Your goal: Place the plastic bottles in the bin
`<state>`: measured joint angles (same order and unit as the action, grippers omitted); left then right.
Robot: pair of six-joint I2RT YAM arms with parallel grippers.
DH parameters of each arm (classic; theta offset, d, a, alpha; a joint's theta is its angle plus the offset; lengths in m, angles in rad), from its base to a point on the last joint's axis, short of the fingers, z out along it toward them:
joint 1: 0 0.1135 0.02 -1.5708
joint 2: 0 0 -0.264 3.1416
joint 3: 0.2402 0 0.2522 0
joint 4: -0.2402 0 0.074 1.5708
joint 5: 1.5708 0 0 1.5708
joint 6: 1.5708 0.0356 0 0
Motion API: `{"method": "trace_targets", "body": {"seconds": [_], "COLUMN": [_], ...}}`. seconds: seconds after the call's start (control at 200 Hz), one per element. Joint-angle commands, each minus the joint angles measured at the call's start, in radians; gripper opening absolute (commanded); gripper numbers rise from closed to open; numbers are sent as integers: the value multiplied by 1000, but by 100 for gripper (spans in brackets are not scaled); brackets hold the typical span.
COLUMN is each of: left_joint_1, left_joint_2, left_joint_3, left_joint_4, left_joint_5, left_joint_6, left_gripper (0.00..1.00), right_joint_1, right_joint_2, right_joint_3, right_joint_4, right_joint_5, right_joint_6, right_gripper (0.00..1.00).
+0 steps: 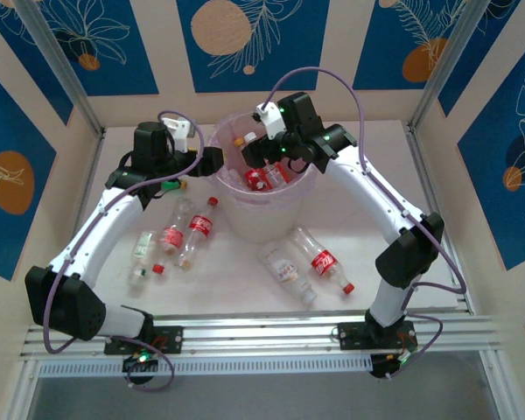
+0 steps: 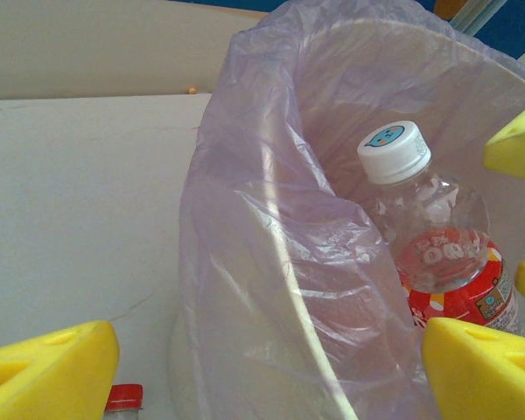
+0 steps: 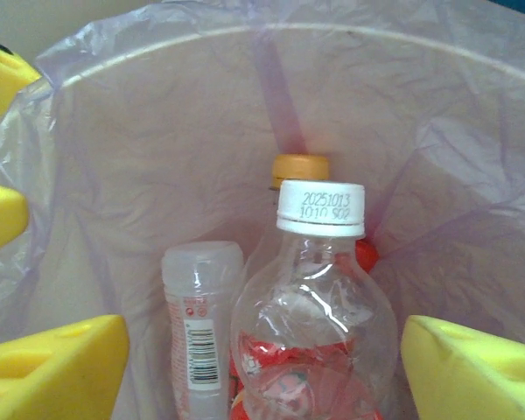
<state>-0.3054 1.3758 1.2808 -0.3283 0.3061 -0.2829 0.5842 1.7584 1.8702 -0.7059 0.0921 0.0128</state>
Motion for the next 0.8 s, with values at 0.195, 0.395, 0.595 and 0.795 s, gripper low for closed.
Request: {"method": "trace_targets", "body": {"seconds": [0.195, 0.395, 0.595, 0.795], "left_joint_1": [-17, -17, -17, -18], "left_joint_2": [13, 10, 10, 11], "left_joint_3": [-40, -43, -43, -42], "left_joint_4": [-108, -102, -102, -104], "left_joint_5": [-24, -16, -18, -18], "left_joint_6": [50, 50, 49, 49], "left_gripper": [89, 89, 89, 89], "right_joint_1": [6, 8, 6, 8], "right_joint_2": [63, 83, 72, 23], "right_joint_3": [46, 47, 67, 124], "right_joint_4": [-20, -45, -57, -101], "right_joint_5": [108, 188, 168, 66], "right_joint_6": [65, 53, 58, 83], "right_gripper": [66, 61, 61, 65]}}
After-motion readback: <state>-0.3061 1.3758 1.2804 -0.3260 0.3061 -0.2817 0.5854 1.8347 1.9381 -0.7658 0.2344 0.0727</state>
